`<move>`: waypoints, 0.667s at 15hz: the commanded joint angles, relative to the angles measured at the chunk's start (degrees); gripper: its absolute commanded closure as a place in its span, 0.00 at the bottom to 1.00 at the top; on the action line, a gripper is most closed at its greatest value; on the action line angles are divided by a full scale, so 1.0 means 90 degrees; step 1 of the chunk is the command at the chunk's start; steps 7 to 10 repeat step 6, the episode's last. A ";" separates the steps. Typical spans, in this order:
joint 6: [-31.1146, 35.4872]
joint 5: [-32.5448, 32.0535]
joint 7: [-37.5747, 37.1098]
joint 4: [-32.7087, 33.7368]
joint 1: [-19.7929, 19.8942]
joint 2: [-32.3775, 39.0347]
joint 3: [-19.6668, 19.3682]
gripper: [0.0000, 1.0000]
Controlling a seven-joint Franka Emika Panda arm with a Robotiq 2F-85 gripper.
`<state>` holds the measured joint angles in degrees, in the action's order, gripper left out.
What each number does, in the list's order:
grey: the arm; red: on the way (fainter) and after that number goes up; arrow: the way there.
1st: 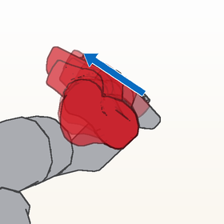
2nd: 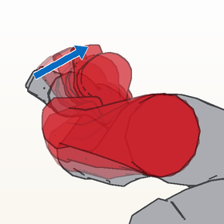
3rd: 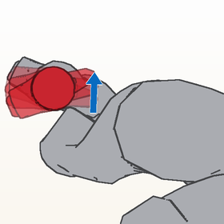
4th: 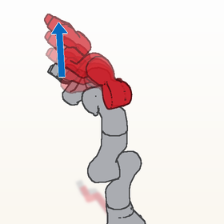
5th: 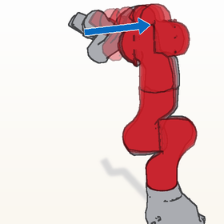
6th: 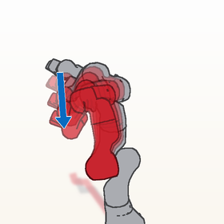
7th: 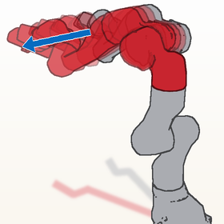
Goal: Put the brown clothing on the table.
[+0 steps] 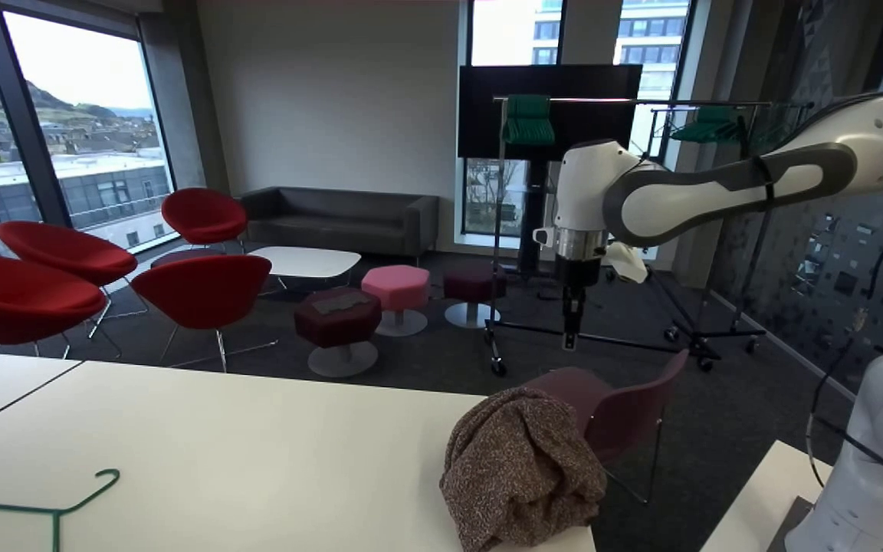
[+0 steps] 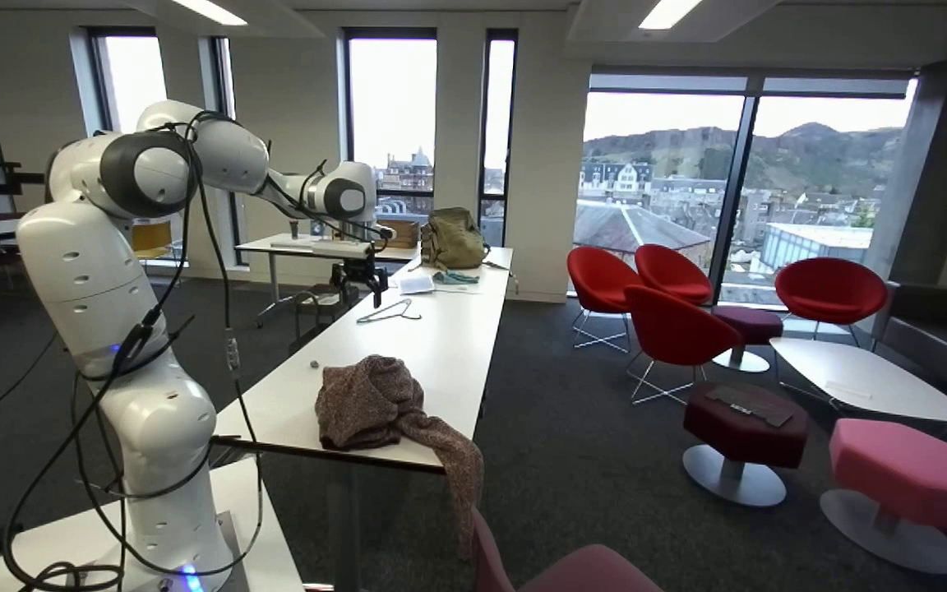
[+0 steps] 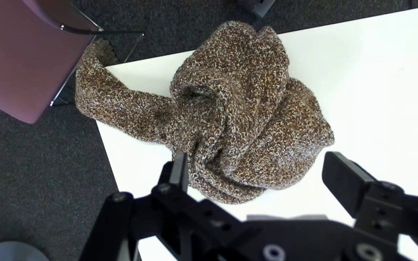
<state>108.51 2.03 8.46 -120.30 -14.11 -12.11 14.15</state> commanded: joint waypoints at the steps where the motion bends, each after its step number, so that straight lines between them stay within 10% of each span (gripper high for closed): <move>1: -0.0021 -0.0007 -0.0011 0.0008 -0.0025 0.0030 -0.0019 0.00; 10: -0.0020 -0.0007 -0.0010 0.0003 -0.0022 0.0063 -0.0023 0.00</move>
